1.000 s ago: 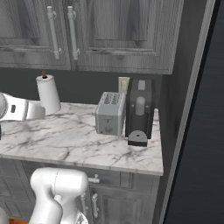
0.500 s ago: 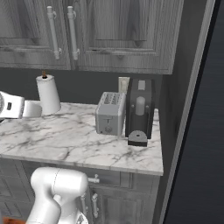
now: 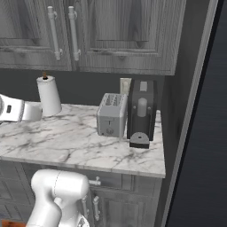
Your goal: Close all open cabinet doors.
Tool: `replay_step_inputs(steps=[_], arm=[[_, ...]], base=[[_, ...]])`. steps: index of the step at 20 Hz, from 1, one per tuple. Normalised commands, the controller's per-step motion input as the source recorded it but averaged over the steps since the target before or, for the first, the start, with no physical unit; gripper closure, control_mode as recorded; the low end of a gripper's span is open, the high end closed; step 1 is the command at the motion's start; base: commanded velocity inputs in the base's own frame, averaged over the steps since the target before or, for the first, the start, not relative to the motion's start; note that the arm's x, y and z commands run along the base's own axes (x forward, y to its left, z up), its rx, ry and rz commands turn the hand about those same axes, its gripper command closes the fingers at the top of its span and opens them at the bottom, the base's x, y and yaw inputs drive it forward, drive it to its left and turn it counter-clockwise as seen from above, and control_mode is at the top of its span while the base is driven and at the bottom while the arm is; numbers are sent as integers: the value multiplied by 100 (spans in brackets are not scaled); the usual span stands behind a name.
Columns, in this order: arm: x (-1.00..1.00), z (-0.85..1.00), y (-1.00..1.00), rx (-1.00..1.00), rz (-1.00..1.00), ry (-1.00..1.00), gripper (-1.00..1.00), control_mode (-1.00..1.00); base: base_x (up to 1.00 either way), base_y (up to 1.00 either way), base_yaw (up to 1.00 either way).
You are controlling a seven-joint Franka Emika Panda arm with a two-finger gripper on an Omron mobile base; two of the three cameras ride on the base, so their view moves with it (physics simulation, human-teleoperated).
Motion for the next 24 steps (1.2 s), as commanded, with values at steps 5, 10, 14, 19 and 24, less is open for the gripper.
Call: replay_step_inputs(steps=[5, 10, 14, 19, 24], arm=[[0, -13, 9, -2, 1, 7, -100, -100], [-4, -10, 9, -2, 1, 4, -100, 100], [0, 0, 0, 0, 0, 0, -100, 100], [0, 0, 0, 0, 0, 0, -100, 100], [0, 0, 0, 0, 0, 0, -100, 100]], base=[[0, 0, 0], [-4, 1, 0], [-36, 42, 2], [-44, 80, 1], [-41, 97, 0]])
